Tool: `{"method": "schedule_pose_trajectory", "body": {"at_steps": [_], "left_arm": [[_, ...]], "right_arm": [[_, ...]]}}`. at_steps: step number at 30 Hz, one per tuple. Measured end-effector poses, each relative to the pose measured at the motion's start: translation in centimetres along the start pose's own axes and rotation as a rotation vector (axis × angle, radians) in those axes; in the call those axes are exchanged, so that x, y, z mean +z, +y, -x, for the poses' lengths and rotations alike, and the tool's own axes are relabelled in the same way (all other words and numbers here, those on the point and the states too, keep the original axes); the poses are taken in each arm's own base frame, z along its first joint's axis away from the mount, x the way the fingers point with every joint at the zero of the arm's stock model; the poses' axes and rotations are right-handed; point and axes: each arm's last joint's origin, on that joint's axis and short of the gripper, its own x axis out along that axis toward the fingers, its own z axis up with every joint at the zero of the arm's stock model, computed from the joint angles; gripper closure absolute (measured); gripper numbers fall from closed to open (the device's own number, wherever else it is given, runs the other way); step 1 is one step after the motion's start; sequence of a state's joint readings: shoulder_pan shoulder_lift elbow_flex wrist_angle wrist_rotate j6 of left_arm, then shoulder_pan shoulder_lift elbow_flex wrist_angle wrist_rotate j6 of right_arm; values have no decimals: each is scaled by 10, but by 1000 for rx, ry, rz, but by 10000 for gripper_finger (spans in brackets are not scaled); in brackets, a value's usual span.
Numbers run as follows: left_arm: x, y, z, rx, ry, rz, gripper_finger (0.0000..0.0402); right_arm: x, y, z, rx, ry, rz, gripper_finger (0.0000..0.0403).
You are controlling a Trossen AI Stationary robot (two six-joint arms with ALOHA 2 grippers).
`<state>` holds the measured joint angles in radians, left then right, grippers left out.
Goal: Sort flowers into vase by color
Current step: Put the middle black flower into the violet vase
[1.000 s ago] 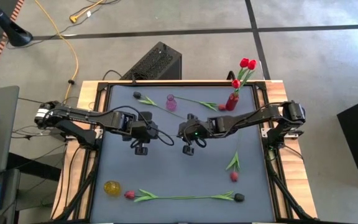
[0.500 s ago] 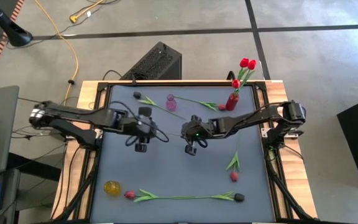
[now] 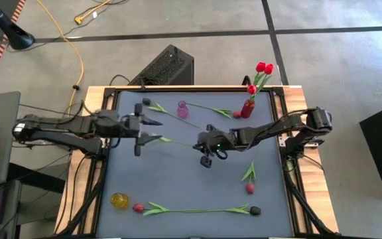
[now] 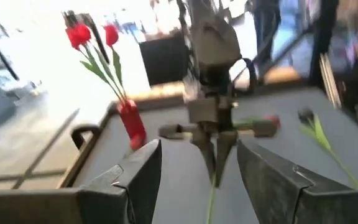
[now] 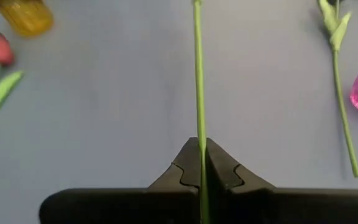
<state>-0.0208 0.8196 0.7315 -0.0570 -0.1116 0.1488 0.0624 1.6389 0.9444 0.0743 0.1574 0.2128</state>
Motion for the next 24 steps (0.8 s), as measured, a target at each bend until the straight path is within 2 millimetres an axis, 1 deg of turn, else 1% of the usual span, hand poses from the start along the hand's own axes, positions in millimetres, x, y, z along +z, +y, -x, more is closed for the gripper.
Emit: {"method": "schedule_pose_trajectory", "body": {"at_steps": [5,6,8,10,14,20,24], "left_arm": [[-15,0,14,40,-216,58,203],[-21,0,15,57,-226,67,203],[-24,2,16,98,-264,83,203],[-27,4,18,133,-274,88,203],[-26,7,19,168,-310,73,203],[-26,12,18,202,-317,48,203],[-25,17,22,277,-318,60,203]], "right_arm": [[-4,-4,21,35,-159,-25,378],[-5,-5,26,44,-199,-33,378],[-5,-6,35,85,-273,-61,378],[-5,-6,41,126,-317,-67,378],[-2,-1,54,165,-381,-62,378],[-1,2,65,177,-387,-37,378],[0,3,70,177,-388,-30,378]]}}
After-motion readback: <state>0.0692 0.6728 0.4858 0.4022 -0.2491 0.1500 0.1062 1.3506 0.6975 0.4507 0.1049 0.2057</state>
